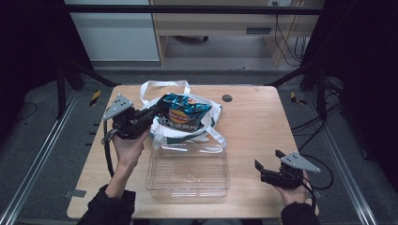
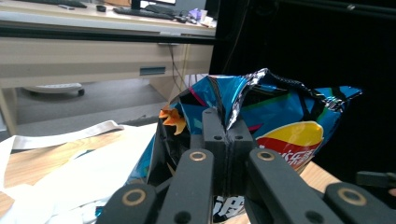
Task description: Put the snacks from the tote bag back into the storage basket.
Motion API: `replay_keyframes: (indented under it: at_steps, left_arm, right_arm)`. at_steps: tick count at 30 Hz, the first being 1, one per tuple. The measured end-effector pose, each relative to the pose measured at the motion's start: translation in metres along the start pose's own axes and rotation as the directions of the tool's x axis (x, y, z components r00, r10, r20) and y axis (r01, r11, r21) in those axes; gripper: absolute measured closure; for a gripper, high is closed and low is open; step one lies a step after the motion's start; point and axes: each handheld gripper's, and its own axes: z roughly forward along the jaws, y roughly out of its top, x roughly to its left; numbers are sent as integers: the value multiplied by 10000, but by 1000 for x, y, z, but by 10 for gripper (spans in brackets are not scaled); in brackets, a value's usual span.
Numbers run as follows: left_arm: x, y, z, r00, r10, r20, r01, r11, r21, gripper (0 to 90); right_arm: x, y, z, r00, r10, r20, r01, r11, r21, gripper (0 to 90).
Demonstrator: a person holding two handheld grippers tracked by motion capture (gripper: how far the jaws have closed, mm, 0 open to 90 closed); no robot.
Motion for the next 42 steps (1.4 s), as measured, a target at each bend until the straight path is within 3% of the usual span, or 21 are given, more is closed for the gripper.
replay_keyframes:
  at_steps: [12,25,42]
  left_arm:
    - [-16,0,-26,9995,240,180,-235,9993,-279,898]
    - [-41,-12,-53,9972,489,564,-469,9982,-362,898]
    - [-52,-44,-64,9966,375,739,-392,9990,207,898]
  right_arm:
    - [1,0,-1,10000,-17,63,17,10000,5,122]
    - [2,0,-2,10000,-11,97,12,10000,-36,121]
    - [3,0,-3,10000,-60,67,60,10000,-62,122]
